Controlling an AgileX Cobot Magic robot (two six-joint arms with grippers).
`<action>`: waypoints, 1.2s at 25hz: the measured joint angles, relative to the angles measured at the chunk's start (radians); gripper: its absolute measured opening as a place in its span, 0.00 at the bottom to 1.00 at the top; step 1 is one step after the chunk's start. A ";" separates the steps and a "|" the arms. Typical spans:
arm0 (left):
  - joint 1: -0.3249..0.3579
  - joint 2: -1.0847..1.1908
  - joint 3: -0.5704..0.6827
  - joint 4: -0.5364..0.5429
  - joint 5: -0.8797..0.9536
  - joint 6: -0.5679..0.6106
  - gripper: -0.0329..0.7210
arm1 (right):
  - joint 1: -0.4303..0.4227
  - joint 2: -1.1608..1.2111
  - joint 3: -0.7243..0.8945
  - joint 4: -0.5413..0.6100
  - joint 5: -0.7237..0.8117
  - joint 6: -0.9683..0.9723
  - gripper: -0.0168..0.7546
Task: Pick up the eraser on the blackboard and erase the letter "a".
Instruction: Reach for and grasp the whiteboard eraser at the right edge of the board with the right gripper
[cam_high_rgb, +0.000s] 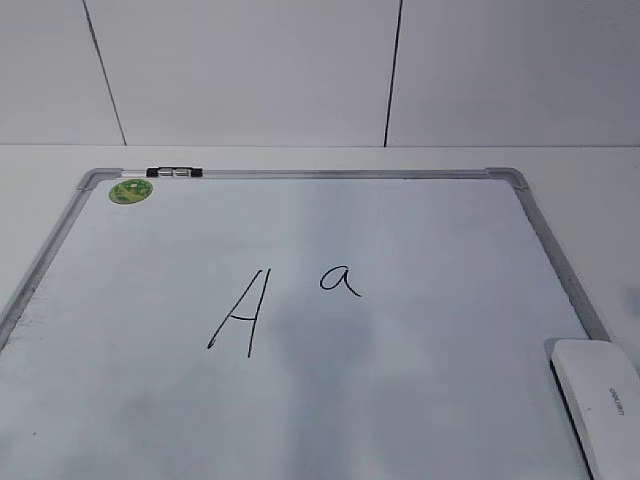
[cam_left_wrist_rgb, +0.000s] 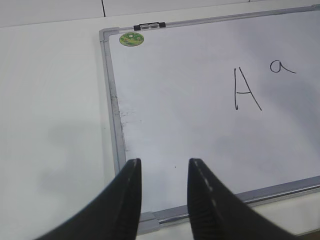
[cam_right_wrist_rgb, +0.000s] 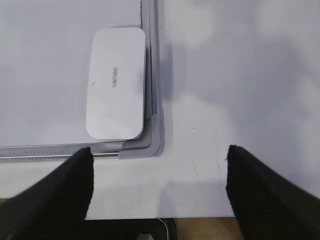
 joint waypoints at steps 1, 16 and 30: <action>0.000 0.000 0.000 -0.002 0.000 0.000 0.36 | 0.000 0.012 -0.005 0.000 0.000 0.000 0.87; 0.000 0.000 0.000 -0.025 0.000 0.000 0.36 | 0.019 0.244 -0.216 0.010 0.008 0.018 0.85; 0.000 0.000 0.000 -0.025 0.000 0.000 0.36 | 0.083 0.545 -0.232 0.105 0.067 0.050 0.84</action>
